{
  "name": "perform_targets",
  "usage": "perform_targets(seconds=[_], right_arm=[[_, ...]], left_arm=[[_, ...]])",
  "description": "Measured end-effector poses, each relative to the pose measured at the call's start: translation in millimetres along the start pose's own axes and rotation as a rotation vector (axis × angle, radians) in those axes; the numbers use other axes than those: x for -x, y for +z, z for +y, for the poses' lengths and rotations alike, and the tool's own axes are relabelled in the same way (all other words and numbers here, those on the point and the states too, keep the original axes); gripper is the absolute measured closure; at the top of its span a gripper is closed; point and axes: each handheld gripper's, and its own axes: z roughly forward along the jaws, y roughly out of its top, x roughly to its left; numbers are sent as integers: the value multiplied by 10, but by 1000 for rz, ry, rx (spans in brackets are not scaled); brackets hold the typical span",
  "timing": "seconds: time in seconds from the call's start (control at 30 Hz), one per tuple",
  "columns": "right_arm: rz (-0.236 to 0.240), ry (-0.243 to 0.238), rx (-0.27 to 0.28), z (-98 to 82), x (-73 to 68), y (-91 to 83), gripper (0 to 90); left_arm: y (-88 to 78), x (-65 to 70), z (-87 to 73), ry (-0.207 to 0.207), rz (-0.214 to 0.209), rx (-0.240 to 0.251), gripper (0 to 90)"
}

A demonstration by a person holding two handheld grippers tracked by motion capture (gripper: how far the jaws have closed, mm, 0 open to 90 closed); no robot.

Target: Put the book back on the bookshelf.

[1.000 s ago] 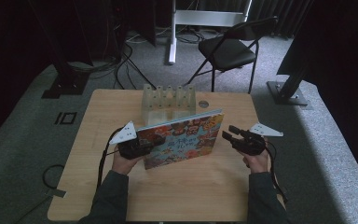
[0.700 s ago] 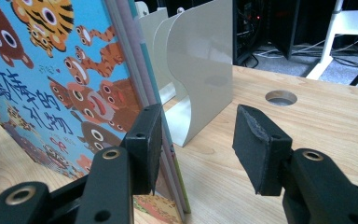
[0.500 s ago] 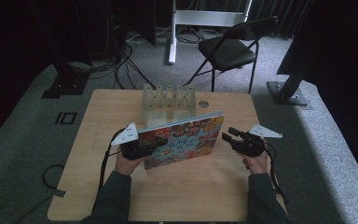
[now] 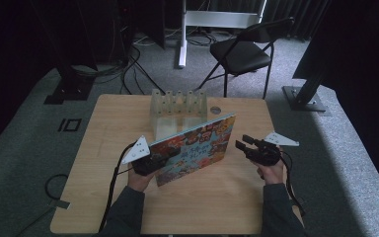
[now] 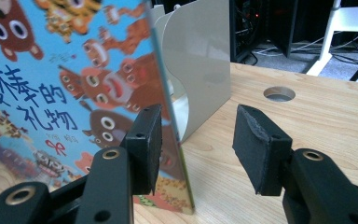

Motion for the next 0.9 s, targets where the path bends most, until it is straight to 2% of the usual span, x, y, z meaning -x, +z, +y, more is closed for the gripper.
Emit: perform_targets(seconds=[0.1,0.27,0.33,0.47,0.7,0.77,0.9], right_arm=[[-3,0,-2,-9,12,-1,518],[-16,-2,-17,-34,27,-3,517],[-19,1,-21,-48,34,-1,516],[-20,3,-26,-66,35,-3,514],[-22,7,-35,-96,55,-11,512],[-22,11,-40,-112,55,-7,508],[-24,11,-64,-171,54,15,501]], left_arm=[[11,31,-14,-14,10,12,805],[17,96,-8,23,1,6,798],[29,105,-19,15,-11,12,787],[42,108,-39,15,-9,16,742],[47,115,-89,7,12,21,720],[45,113,-106,-1,18,27,690],[46,107,-126,-7,29,28,675]])
